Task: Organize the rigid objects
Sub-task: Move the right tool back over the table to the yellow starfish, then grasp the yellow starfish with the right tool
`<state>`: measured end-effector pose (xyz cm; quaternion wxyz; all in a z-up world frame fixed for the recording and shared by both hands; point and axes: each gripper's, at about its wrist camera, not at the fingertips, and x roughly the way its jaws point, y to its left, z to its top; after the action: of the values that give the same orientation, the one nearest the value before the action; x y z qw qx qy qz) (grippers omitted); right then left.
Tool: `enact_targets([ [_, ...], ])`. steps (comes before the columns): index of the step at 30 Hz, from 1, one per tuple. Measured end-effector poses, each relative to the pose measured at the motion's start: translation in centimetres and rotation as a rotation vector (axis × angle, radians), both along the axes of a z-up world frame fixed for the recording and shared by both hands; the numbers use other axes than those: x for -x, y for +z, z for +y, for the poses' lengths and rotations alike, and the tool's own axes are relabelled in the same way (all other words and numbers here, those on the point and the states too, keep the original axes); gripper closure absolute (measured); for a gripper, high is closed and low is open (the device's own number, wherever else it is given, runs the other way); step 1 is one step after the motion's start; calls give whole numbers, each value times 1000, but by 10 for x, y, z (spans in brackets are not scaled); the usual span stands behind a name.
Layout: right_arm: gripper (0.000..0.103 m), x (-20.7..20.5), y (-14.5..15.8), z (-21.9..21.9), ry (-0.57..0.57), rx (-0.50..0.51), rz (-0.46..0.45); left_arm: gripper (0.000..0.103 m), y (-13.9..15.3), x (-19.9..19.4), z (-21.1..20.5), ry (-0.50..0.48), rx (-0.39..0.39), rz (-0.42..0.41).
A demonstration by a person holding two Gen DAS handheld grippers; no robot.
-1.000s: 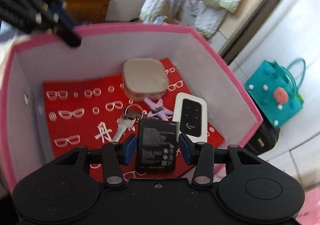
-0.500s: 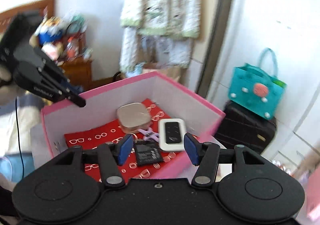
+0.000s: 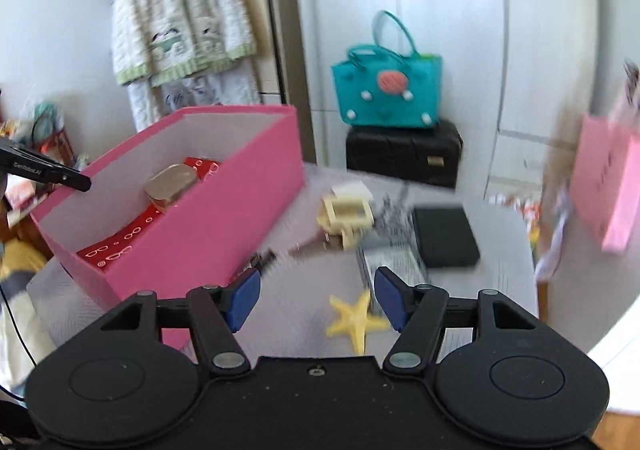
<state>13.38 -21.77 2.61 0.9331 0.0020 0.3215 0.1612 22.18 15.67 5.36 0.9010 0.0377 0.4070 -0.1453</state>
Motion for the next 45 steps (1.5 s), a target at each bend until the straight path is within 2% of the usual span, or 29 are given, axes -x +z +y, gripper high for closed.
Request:
enact_targets([
  [3,44,5,-26,-2,-38,-27,50,93,1,-1,-4,6,-16,-1],
  [6,45,5,-47,-4,-90,-76,74,93,1,0,-4,10,-19,2],
  [8,45,4,-55,-4,-123,-72,71,93,1,0,-3,15,-12,5],
  [10,45,2,-60,-4,-135,-43,59,93,0,1,-3,21,-10,0],
  [15,44,-16,-68,-1,-141,-91,85,93,0,1,-1,40,12,6],
  [20,43,-29,-69,19,-163,-2,61,93,-1,2,-3,36,-2,11],
  [22,31,-29,-73,24,-179,0,34,93,0,2,-2,37,5,15],
  [23,28,-28,-75,26,-186,-11,23,93,0,2,-1,36,10,17],
  [27,21,-29,-78,37,-215,7,1,93,-1,2,1,30,20,14],
  [30,20,-32,-77,42,-228,28,2,93,-1,2,2,30,27,12],
  [32,25,-33,-77,42,-235,30,2,93,-2,2,3,31,37,11],
  [34,39,-33,-76,42,-247,59,-2,93,-2,3,5,30,43,12],
  [36,64,-31,-74,41,-238,82,-4,93,-2,3,5,23,42,18],
  [40,66,-27,-70,36,-173,57,31,93,-2,3,5,10,32,19],
  [45,66,-25,-68,36,-158,67,36,93,-2,2,5,9,38,19],
])
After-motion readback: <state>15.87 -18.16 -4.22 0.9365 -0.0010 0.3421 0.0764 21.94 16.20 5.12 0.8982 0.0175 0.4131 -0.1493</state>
